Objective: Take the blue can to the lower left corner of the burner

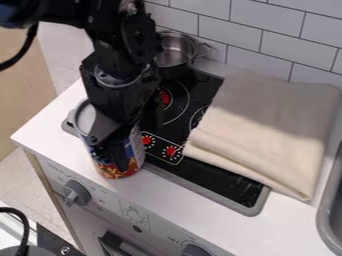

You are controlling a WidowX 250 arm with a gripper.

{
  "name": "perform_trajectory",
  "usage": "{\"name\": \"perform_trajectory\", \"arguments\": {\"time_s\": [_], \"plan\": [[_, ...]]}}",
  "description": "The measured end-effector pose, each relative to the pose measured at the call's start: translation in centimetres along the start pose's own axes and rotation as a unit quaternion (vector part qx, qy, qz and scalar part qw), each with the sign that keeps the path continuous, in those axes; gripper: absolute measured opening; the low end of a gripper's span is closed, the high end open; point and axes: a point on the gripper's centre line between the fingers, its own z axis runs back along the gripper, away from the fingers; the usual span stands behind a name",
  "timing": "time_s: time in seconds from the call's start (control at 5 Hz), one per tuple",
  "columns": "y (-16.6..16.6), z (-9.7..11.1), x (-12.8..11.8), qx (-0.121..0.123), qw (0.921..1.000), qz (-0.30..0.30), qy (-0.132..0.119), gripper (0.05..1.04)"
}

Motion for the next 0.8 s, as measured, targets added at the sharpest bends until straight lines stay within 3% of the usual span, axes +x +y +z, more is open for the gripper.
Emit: {"name": "perform_trajectory", "arguments": {"time_s": [0.8], "plan": [[0.3,0.1,3.4,0.006,1.0,0.005,-0.001,0.999]]}}
